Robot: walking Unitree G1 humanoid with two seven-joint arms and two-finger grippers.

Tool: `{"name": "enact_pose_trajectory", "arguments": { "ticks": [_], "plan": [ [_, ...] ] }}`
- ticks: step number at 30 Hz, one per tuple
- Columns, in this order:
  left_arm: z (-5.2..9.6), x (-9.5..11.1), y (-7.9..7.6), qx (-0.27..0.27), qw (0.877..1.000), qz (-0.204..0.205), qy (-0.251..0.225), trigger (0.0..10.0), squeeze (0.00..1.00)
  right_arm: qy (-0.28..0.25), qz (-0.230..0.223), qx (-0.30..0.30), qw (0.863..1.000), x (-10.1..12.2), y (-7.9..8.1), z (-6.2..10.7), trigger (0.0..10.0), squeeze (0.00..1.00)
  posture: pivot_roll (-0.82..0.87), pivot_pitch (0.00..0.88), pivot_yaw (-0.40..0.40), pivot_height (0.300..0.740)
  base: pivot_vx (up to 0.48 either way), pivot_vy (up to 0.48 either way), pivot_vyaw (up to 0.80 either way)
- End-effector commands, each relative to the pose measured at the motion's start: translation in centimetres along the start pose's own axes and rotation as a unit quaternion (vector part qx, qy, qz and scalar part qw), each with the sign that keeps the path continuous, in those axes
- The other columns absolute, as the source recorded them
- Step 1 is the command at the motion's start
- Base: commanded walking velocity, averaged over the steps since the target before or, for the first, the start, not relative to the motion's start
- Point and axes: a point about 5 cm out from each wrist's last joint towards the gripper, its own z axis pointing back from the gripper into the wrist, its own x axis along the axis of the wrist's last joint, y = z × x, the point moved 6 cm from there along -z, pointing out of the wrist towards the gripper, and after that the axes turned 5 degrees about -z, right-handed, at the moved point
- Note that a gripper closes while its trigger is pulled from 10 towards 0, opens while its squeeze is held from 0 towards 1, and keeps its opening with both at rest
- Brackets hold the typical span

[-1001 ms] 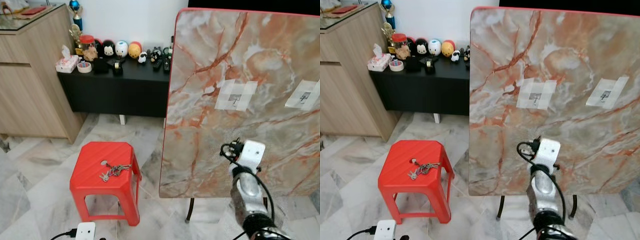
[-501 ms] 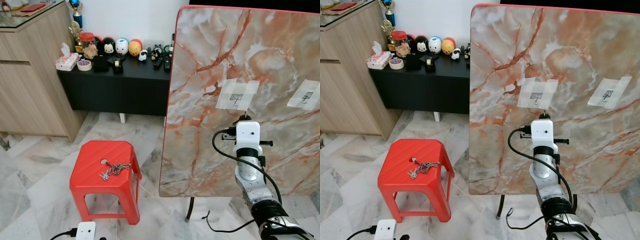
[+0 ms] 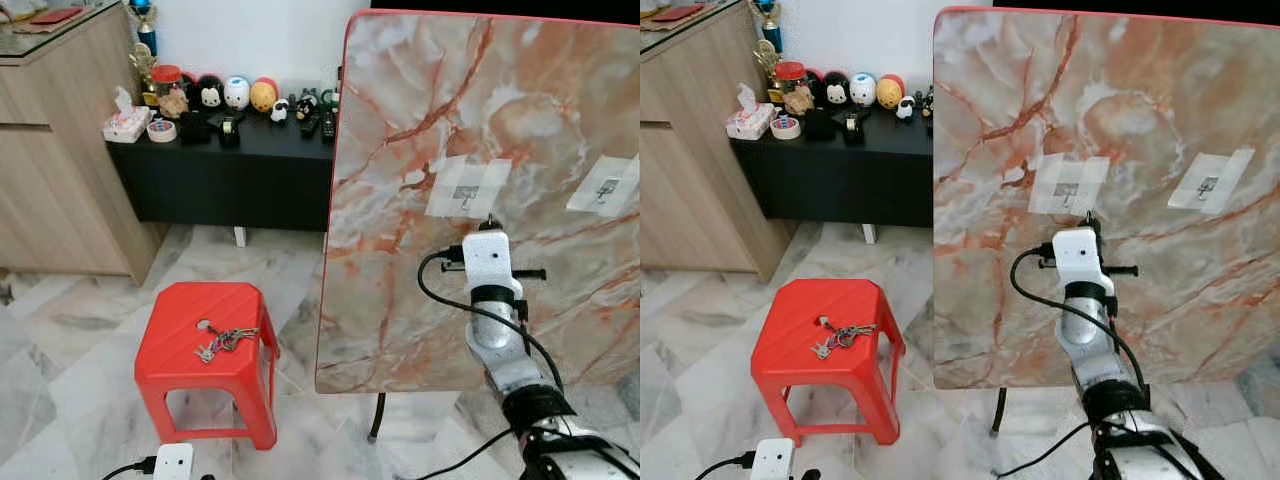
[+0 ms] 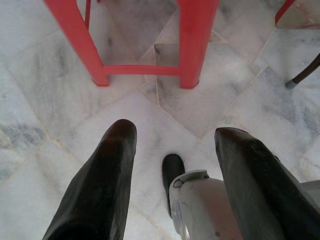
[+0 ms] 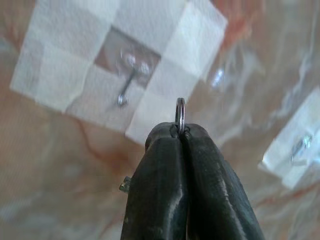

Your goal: Hang keys on a hook

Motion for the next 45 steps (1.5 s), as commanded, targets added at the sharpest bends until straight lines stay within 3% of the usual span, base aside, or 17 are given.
{"name": "enact_pose_trajectory", "arguments": {
  "ticks": [1, 13, 31, 45],
  "plan": [
    [0.0, -0.2, -0.1, 0.003, 1.000, 0.003, 0.004, 10.0, 0.00, 0.011, 0.015, 0.010, 1.000, -0.2, 0.1, -0.4, 10.0, 0.00, 0.07, 0.000, -0.086, 0.740, 0.000, 0.000, 0.00],
    [0.1, -0.3, 0.0, 0.010, 1.000, 0.000, 0.004, 10.0, 0.00, 0.015, 0.040, 0.033, 0.999, -0.1, 1.1, -0.7, 10.0, 0.00, 0.07, 0.000, -0.084, 0.740, 0.000, 0.000, 0.00],
    [0.0, -0.1, -0.2, 0.008, 1.000, 0.001, 0.002, 10.0, 0.00, 0.003, 0.064, 0.029, 0.998, 0.9, 0.6, -1.5, 10.0, 0.00, 0.06, 0.000, -0.085, 0.740, 0.000, 0.000, 0.00],
    [0.0, -0.1, -0.5, 0.005, 1.000, 0.002, 0.001, 10.0, 0.00, 0.008, 0.127, 0.058, 0.990, 0.4, 1.2, -1.5, 10.0, 0.00, 0.05, 0.000, -0.087, 0.740, 0.000, 0.000, 0.00]
  ]
}}
